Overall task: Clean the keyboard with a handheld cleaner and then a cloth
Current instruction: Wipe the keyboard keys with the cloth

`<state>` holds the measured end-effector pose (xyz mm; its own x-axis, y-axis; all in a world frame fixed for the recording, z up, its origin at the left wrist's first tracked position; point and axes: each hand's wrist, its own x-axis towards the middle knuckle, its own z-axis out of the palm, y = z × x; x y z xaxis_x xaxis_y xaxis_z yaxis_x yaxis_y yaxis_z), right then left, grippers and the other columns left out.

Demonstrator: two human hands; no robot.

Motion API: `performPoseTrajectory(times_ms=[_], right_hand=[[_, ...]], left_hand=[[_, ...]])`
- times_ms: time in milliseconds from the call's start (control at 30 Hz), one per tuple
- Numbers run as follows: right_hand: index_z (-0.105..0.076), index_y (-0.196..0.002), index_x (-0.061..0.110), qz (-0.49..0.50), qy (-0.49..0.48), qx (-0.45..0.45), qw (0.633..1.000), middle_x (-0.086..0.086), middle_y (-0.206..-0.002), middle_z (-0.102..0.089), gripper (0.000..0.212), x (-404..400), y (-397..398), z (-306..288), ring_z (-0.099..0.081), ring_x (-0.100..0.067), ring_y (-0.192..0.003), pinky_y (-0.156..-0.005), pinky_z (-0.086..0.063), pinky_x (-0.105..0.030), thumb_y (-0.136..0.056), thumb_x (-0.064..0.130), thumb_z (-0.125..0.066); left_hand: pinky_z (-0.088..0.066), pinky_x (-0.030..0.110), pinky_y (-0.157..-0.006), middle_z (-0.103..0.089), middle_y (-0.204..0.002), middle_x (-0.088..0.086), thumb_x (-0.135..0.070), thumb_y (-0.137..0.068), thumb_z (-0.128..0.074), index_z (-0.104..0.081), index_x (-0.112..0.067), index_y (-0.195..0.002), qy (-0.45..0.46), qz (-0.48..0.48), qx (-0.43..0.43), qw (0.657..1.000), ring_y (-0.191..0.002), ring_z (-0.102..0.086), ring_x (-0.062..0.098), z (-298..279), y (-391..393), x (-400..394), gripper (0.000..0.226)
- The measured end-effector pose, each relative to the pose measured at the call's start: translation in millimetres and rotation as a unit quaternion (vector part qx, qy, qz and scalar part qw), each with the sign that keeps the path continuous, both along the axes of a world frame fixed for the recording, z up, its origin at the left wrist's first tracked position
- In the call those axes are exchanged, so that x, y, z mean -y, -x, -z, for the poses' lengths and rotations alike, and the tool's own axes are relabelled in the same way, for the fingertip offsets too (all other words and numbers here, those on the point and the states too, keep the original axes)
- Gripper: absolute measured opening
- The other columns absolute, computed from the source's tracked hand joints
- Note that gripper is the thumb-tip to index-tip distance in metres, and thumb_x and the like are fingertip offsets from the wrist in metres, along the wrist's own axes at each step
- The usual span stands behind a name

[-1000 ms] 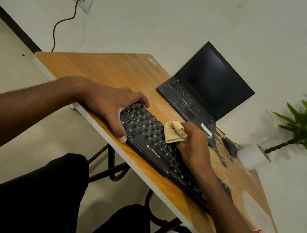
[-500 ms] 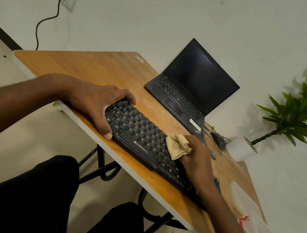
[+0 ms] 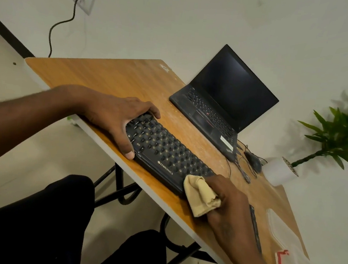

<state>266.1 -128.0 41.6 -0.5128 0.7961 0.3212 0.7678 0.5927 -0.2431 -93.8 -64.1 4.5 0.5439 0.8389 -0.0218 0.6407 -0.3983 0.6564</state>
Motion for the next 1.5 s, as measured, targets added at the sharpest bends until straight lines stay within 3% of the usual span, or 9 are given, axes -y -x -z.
performPoseTrajectory(times_ms=[200, 367, 533, 667, 933, 1067, 1267, 1400, 1500], right_hand=[[-0.074, -0.105, 0.02, 0.021, -0.023, -0.004, 1.0, 0.005, -0.094, -0.07, 0.021, -45.5, 17.6, -4.0, -0.063, -0.014, -0.083, -0.068, -0.054, -0.037, -0.086, 0.011, -0.074], [-0.074, -0.107, 0.018, 0.084, -0.047, 0.009, 0.995, 0.002, -0.101, -0.073, 0.027, -85.0, 29.8, -3.2, -0.065, -0.019, -0.091, -0.073, -0.056, -0.039, -0.083, 0.008, -0.077], [-0.073, -0.113, 0.019, 0.001, -0.03, 0.014, 0.999, 0.006, -0.104, -0.07, 0.035, -43.9, 38.1, 0.1, -0.061, -0.014, -0.095, -0.073, -0.054, -0.035, -0.08, 0.006, -0.078], [-0.072, -0.112, 0.023, -0.073, 0.01, 0.0, 0.997, 0.022, -0.102, -0.065, 0.031, -10.9, 56.1, -1.4, -0.059, -0.001, -0.098, -0.078, -0.051, -0.02, -0.082, 0.014, -0.076], [-0.073, -0.107, 0.019, -0.018, -0.002, 0.033, 0.999, 0.005, -0.1, -0.069, 0.018, -67.1, 104.3, -10.3, -0.062, -0.011, -0.09, -0.07, -0.05, -0.021, -0.089, 0.015, -0.073], [-0.073, -0.103, 0.016, 0.031, -0.016, 0.042, 0.999, 0.001, -0.101, -0.069, 0.015, -89.5, 114.4, -10.5, -0.062, -0.016, -0.092, -0.074, -0.052, -0.033, -0.089, 0.009, -0.07], [-0.071, -0.113, 0.022, -0.045, 0.012, 0.05, 0.998, 0.011, -0.106, -0.066, 0.031, -31.6, 104.1, -11.0, -0.058, -0.008, -0.096, -0.074, -0.05, -0.022, -0.085, 0.012, -0.077], [-0.073, -0.106, 0.022, -0.128, 0.004, 0.057, 0.99, 0.012, -0.1, -0.068, 0.028, 1.2, 108.9, -7.1, -0.057, -0.003, -0.091, -0.076, -0.046, -0.015, -0.08, 0.017, -0.08], [-0.072, -0.105, 0.02, -0.09, 0.012, 0.04, 0.995, 0.007, -0.099, -0.067, 0.02, -18.4, 119.5, -10.1, -0.058, -0.007, -0.089, -0.072, -0.047, -0.02, -0.085, 0.017, -0.078]], left_hand=[[-0.043, 0.024, -0.108, -0.031, -0.144, -0.021, -0.078, -0.047, -0.084, -0.016, -0.057, -0.146, 0.003, 0.01, -0.007, 1.0, -0.131, -0.038, -0.003, -4.0, -1.0, 2.3, 0.122], [-0.045, 0.032, -0.113, -0.031, -0.147, -0.018, -0.077, -0.05, -0.084, -0.015, -0.057, -0.146, -0.003, 0.004, -0.016, 1.0, -0.131, -0.039, -0.001, -5.8, -1.1, 2.5, 0.12], [-0.045, 0.033, -0.113, -0.032, -0.146, -0.016, -0.077, -0.051, -0.084, -0.014, -0.057, -0.147, -0.012, -0.001, -0.014, 1.0, -0.134, -0.04, 0.005, -3.4, -1.2, 1.5, 0.121], [-0.045, 0.035, -0.113, -0.031, -0.146, -0.018, -0.082, -0.047, -0.082, -0.014, -0.061, -0.144, -0.02, -0.003, -0.015, 1.0, -0.135, -0.04, 0.006, -2.5, -2.4, 0.9, 0.12], [-0.037, 0.013, -0.099, -0.029, -0.137, -0.034, -0.077, -0.05, -0.085, -0.014, -0.062, -0.141, -0.009, 0.003, 0.002, 1.0, -0.125, -0.032, -0.02, -2.5, -1.5, -1.3, 0.116], [-0.036, 0.011, -0.095, -0.023, -0.13, -0.048, -0.075, -0.051, -0.086, -0.012, -0.063, -0.142, -0.006, 0.002, 0.002, 1.0, -0.122, -0.032, -0.022, -3.3, -0.4, -2.2, 0.118], [-0.039, 0.025, -0.109, -0.028, -0.143, -0.022, -0.067, -0.062, -0.09, -0.012, -0.048, -0.154, -0.027, -0.011, -0.019, 0.999, -0.132, -0.036, 0.0, -2.8, -1.2, 0.9, 0.122], [-0.036, 0.029, -0.116, -0.031, -0.143, -0.02, -0.06, -0.065, -0.095, -0.015, -0.046, -0.153, -0.025, -0.015, -0.016, 0.999, -0.135, -0.035, 0.003, -2.6, -2.1, 1.9, 0.12], [-0.038, 0.029, -0.114, -0.03, -0.142, -0.024, -0.067, -0.06, -0.092, -0.013, -0.051, -0.152, -0.022, -0.01, -0.015, 1.0, -0.135, -0.035, 0.002, -4.4, -3.6, 3.5, 0.122]])
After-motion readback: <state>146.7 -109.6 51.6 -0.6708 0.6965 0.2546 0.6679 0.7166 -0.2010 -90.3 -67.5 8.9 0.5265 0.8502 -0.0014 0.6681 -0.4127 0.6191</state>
